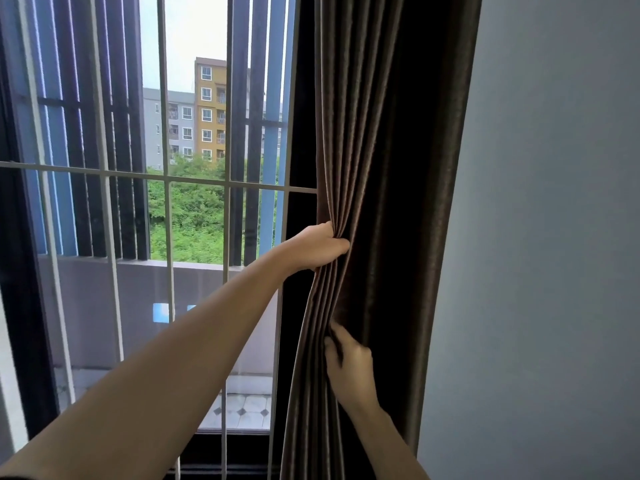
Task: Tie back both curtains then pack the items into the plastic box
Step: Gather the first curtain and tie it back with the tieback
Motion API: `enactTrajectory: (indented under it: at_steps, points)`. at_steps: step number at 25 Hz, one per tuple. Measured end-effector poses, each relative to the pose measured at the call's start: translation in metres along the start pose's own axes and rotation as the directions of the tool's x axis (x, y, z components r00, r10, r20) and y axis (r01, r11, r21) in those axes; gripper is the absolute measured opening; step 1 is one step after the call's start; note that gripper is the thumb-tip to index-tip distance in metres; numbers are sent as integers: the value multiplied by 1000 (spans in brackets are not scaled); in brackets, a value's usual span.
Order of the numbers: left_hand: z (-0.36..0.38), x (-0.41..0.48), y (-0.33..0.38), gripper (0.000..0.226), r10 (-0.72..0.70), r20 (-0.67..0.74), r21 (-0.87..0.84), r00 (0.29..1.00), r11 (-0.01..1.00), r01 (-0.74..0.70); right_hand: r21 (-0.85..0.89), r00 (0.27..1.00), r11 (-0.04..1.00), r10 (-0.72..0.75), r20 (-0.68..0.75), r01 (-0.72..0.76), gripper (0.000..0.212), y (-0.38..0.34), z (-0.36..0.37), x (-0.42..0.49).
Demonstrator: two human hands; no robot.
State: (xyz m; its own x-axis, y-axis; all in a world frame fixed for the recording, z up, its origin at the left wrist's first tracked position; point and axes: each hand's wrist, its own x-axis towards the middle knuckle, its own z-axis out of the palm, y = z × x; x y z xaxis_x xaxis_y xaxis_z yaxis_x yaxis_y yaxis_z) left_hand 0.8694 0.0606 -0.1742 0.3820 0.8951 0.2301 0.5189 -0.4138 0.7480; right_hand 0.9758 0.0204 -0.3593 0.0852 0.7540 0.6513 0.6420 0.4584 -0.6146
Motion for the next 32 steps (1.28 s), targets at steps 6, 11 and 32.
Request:
enactTrajectory:
  at_steps: [6, 11, 32]
  points:
    - [9, 5, 3, 17, 65, -118, 197, 991, 980, -41, -156, 975, 987, 63, 211, -30, 43, -4, -17, -5]
    - [7, 0, 5, 16, 72, -96, 185, 993, 981, -53, -189, 770, 982, -142, -623, 28, 65, -44, -94, 65]
    - [2, -3, 6, 22, 5, -29, 117, 1000, 993, -2, 180, 938, 975, 59, 342, -127, 64, -4, -16, 35]
